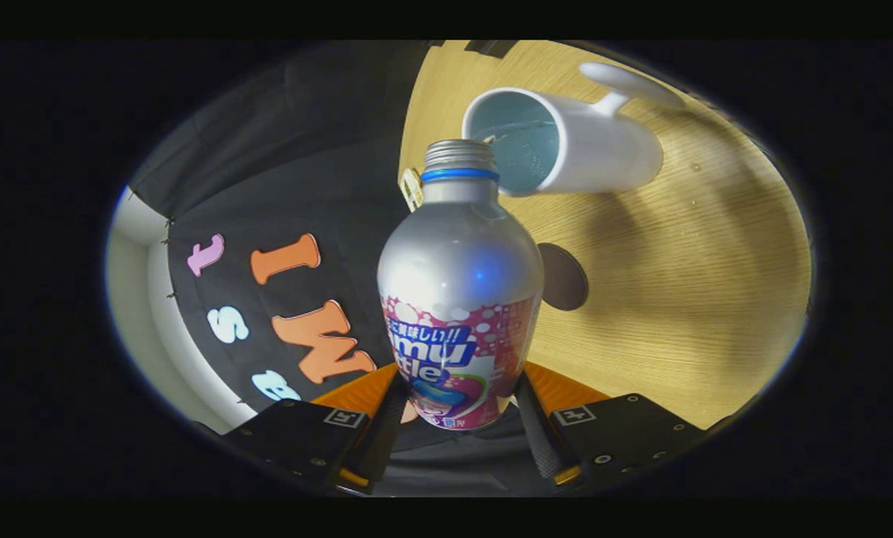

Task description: Take the bottle from table, then pour the juice into the cup, finally place the bottle on the coaster

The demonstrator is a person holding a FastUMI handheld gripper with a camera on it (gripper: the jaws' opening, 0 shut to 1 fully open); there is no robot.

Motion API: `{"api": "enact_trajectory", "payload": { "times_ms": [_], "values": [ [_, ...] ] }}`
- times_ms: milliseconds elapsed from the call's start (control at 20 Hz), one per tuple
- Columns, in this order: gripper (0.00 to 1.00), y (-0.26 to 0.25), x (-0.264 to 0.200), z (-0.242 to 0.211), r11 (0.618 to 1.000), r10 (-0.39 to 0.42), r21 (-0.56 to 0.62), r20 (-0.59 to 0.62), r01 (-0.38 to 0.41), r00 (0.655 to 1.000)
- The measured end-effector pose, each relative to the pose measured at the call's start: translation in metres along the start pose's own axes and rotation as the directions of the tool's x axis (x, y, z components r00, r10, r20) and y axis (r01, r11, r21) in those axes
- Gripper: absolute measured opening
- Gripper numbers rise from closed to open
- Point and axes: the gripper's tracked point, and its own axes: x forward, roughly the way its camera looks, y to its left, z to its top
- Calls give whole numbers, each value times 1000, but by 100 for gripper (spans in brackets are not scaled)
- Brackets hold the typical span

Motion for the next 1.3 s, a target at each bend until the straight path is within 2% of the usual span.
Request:
{"api": "enact_trajectory", "payload": {
  "times_ms": [1300],
  "values": [
    [76,7,10,-13,993,29,114,-15,-27,999]
  ]
}}
